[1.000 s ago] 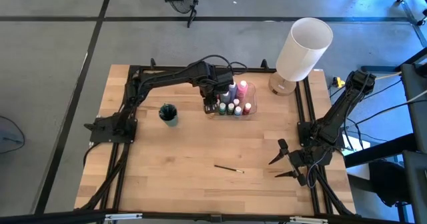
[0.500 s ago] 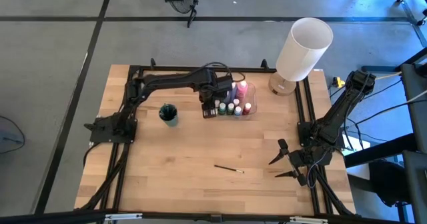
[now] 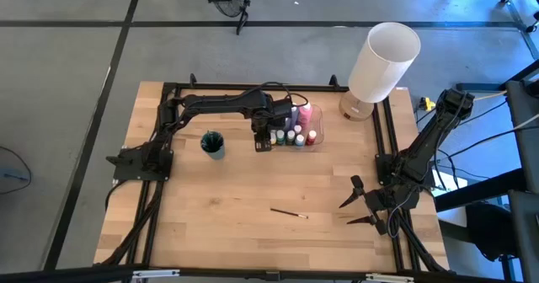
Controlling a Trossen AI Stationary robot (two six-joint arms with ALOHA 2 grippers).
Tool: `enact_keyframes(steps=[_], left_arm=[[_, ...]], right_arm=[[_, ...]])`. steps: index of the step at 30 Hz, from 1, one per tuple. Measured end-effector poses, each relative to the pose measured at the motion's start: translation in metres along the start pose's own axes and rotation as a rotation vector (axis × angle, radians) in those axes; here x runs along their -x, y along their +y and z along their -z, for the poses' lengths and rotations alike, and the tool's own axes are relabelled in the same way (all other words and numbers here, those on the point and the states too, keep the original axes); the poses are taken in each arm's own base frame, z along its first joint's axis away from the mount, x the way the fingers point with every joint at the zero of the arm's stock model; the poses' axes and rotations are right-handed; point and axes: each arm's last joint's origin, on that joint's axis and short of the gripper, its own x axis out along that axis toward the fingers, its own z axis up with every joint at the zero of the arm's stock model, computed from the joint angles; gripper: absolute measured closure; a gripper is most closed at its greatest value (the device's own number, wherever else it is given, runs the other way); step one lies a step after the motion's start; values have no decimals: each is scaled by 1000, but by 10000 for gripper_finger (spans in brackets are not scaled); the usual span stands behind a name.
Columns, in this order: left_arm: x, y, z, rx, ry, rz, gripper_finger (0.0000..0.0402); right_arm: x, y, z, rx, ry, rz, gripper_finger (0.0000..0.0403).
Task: Pick & Place Paint Supplies
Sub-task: Put the blue paint bottle into the transparent bin
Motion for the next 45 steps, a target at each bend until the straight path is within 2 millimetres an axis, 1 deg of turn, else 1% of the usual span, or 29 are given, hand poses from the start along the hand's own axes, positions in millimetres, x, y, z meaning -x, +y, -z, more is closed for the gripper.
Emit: enact_keyframes(steps=[4,15,23,29,34,39,45], left_arm=[[0,0,1,0,6,-4,269],[0,-1,1,3,8,-4,265],[0,-2,1,106,12,-5,264],[0,-3,1,143,13,1,264],[0,-6,1,129,14,14,261],[1,-8,1,131,10,98,245],[1,-9,1,113,11,114,221]], right_arm=[[0,0,0,1,0,0,150],[0,0,0,3,0,0,150],[0,0,0,4,-4,11,150],[0,0,-1,-3,-7,10,150],[0,0,-1,-9,-12,8,150],[0,0,-1,-9,-11,8,150],[0,0,-1,-9,-11,8,151]])
